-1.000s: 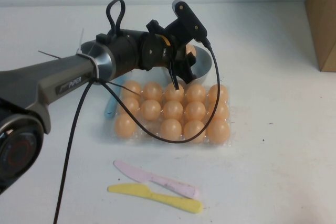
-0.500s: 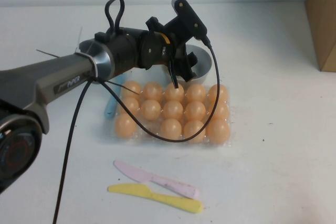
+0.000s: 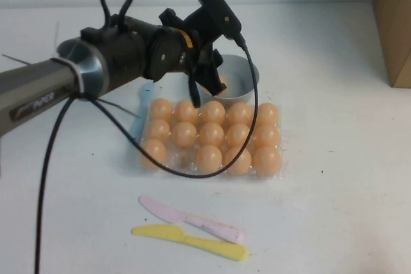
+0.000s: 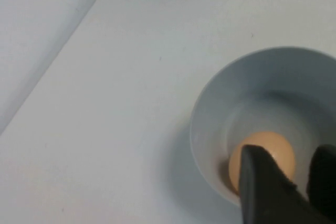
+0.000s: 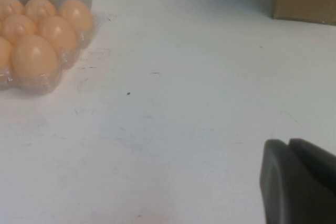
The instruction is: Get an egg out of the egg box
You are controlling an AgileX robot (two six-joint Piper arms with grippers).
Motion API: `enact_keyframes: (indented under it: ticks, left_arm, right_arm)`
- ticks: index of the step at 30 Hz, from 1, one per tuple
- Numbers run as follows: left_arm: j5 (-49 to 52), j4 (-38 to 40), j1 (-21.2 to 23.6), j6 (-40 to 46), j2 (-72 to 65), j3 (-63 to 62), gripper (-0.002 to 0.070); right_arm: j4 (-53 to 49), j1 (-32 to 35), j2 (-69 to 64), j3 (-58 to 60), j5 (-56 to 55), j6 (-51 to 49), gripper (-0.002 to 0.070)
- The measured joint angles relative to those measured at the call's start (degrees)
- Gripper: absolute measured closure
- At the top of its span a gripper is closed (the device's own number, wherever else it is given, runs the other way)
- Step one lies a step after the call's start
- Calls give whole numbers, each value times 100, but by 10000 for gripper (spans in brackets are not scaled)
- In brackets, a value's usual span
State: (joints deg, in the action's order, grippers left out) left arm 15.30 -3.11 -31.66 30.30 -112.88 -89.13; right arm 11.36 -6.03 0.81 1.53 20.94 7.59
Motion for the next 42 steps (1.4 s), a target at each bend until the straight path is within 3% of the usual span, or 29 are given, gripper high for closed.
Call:
enact_keyframes:
  ticks: [3,6,13,17,28,42]
  left_arm:
    - [-262,-66,52,-137,584,756,599]
    - [-843,-52,161,-200,1304,1781,656]
    - [-2482,635,235,-226,3231,4236,676]
    - [-2752,965,235,-226,4323,5308,677]
    - [-2561,1047,235,-512,7086,7034,677]
    - [-441,223,235,-1008,9174,7562,678]
  right_arm:
    - [0,0,0,0,0,0,694]
    - [0,0,0,0,0,0,694]
    - [0,0,0,0,0,0,694]
    - [0,0,0,0,0,0,694]
    - [0,0,0,0,0,0,694]
    - [0,0,0,0,0,0,694]
